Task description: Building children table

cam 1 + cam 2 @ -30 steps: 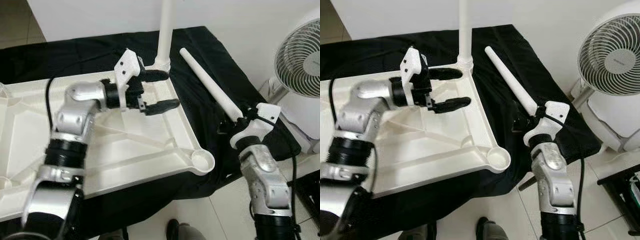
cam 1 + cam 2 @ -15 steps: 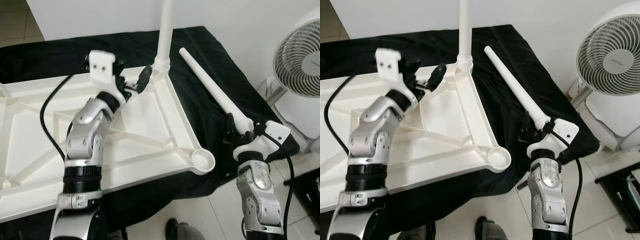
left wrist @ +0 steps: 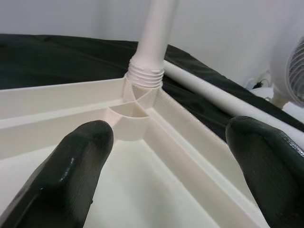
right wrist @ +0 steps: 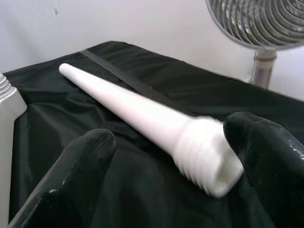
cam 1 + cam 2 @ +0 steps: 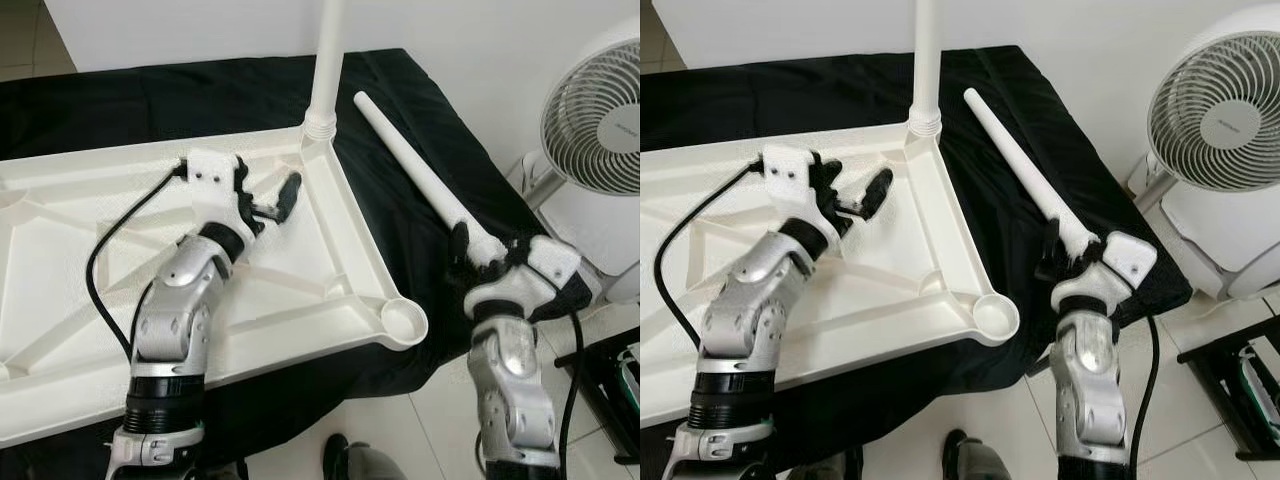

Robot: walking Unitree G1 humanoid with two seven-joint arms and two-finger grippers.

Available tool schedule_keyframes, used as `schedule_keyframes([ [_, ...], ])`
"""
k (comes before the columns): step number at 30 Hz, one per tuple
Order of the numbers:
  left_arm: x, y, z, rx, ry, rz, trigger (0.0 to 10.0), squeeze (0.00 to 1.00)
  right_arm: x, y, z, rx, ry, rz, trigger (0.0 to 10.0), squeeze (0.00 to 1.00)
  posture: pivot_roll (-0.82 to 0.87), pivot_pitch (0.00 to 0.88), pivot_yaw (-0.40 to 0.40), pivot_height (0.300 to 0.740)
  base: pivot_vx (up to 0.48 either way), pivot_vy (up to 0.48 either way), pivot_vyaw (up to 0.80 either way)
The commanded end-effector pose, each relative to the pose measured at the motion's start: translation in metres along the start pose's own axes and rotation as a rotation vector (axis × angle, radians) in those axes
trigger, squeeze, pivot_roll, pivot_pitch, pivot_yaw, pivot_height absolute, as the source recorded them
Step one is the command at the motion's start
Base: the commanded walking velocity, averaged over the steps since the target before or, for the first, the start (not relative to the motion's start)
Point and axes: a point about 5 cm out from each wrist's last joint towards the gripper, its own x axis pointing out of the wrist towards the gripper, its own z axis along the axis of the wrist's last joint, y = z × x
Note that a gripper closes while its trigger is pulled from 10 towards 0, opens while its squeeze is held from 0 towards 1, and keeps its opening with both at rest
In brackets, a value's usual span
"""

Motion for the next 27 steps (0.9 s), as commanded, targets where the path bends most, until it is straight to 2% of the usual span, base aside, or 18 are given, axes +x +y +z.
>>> schedule_keyframes([
  [1, 0.0, -0.008, 0.002, 0.035, -0.005, -0.047, 10.0, 0.0, -0.008, -0.005, 0.0, 0.016, -0.003, -0.024, 10.0, 0.0, 0.02, 0.216, -0.069, 0.74, 0.0, 0.0, 0.0],
  [4, -0.002, -0.01, 0.005, 0.131, -0.009, -0.038, 10.0, 0.0, -0.018, -0.01, -0.006, 0.012, 0.023, -0.051, 10.0, 0.0, 0.03, 0.216, -0.062, 0.74, 0.0, 0.0, 0.0],
  [8, -0.005, -0.01, 0.003, 0.117, -0.006, -0.047, 10.0, 0.0, -0.02, -0.013, -0.007, 0.004, 0.03, -0.062, 10.0, 0.0, 0.03, 0.216, -0.057, 0.74, 0.0, 0.0, 0.0],
  [12, -0.008, -0.011, 0.002, 0.152, 0.007, -0.066, 10.0, 0.0, -0.02, -0.016, -0.011, 0.017, 0.03, -0.075, 10.0, 0.0, 0.03, 0.209, -0.048, 0.74, 0.0, 0.0, 0.0],
  [23, -0.01, -0.009, 0.002, 0.201, 0.034, -0.067, 10.0, 0.0, -0.003, -0.025, -0.027, 0.174, 0.087, -0.035, 10.0, 0.0, 0.06, 0.196, -0.025, 0.74, 0.0, 0.0, 0.0],
  [27, -0.012, -0.007, 0.003, 0.213, 0.044, -0.074, 10.0, 0.0, 0.002, -0.025, -0.03, 0.191, 0.096, -0.006, 10.0, 0.0, 0.09, 0.195, -0.013, 0.74, 0.0, 0.0, 0.0],
])
